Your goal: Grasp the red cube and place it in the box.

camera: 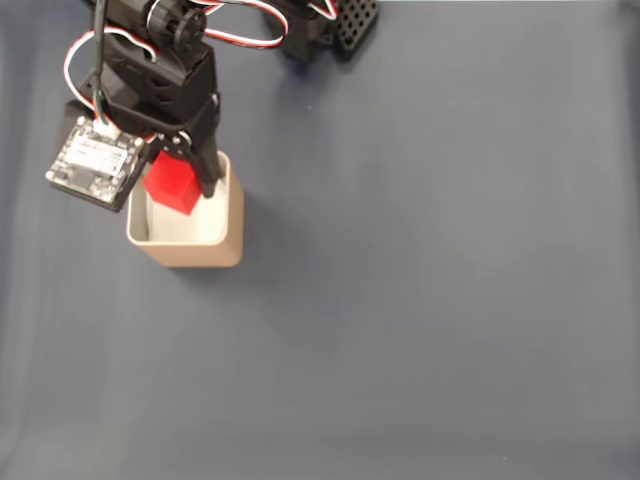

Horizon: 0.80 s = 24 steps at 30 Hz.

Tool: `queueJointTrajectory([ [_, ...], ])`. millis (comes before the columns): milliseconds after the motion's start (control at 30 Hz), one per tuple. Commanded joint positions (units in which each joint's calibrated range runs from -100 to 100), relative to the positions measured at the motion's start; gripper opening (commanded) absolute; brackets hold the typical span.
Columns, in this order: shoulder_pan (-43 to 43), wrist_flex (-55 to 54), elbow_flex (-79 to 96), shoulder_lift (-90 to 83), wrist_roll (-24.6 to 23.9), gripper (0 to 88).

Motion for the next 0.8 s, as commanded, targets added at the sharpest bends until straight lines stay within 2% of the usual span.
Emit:
queueJointTrajectory([
  [0,0.8,-0.9,-0.4,-3.1,-0.3,20.4],
  [133,1.2,-2.2,-0.1,-3.1,-0.9,30.4],
  [400,1.7,-4.3,0.7,-3.6,-0.4,42.9],
  [533,1.9,-4.3,1.2,-3.8,0.3,47.2],
  [767,1.9,-5.1,1.9,-4.3,0.6,49.8],
])
